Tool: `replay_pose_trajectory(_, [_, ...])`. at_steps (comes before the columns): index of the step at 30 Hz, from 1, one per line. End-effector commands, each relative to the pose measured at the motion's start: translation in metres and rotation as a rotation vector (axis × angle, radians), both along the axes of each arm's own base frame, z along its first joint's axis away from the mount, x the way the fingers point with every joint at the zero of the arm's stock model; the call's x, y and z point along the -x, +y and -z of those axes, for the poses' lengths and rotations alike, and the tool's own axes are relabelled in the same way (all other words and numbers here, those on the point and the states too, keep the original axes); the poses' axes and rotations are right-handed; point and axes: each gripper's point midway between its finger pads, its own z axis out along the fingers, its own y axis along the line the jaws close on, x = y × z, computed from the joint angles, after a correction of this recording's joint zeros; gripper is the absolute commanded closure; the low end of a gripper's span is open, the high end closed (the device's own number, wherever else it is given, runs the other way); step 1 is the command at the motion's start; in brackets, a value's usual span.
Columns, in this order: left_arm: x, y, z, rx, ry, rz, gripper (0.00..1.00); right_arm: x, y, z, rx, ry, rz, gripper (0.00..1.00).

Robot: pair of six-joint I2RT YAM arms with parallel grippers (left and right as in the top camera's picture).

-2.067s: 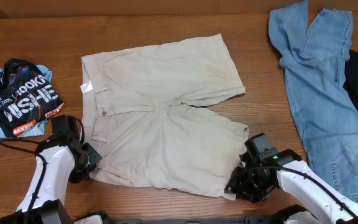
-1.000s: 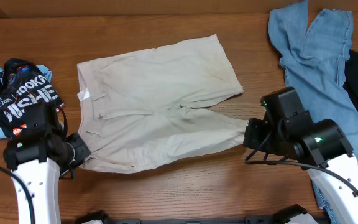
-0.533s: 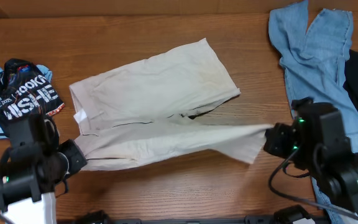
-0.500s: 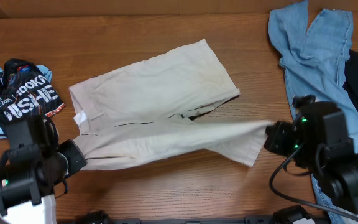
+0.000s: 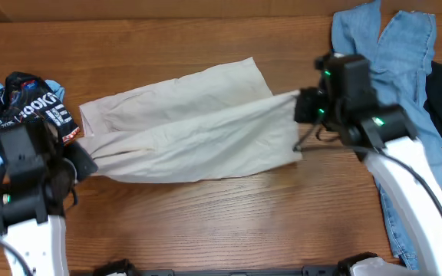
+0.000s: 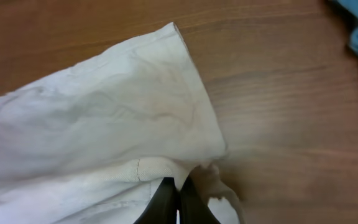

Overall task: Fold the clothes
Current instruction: 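Lift the leg hems and fold them up over the waistband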

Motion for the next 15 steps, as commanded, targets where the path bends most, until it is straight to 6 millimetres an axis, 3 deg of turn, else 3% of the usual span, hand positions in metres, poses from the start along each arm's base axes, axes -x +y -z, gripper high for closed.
replay_pose_trajectory(1, [-0.019, 0.019, 0.009, -0.029, 0.031, -0.058, 0.96, -0.028, -0.004, 0.006, 0.063, -0.044, -0.004, 0.96])
replay_pose_trajectory(6, [-0.053, 0.030, 0.032, -0.028, 0.047, -0.059, 0.96, -0.064, 0.006, 0.016, 0.065, -0.119, -0.026, 0.96])
replay_pose_trajectory(9, [-0.071, 0.036, 0.036, -0.031, 0.017, -0.066, 0.96, -0.078, 0.010, 0.002, 0.057, -0.203, -0.036, 0.96])
replay_pose_trajectory(15, [-0.096, 0.043, 0.026, -0.031, -0.091, -0.105, 0.96, -0.098, 0.016, -0.021, 0.038, -0.331, -0.042, 0.96])
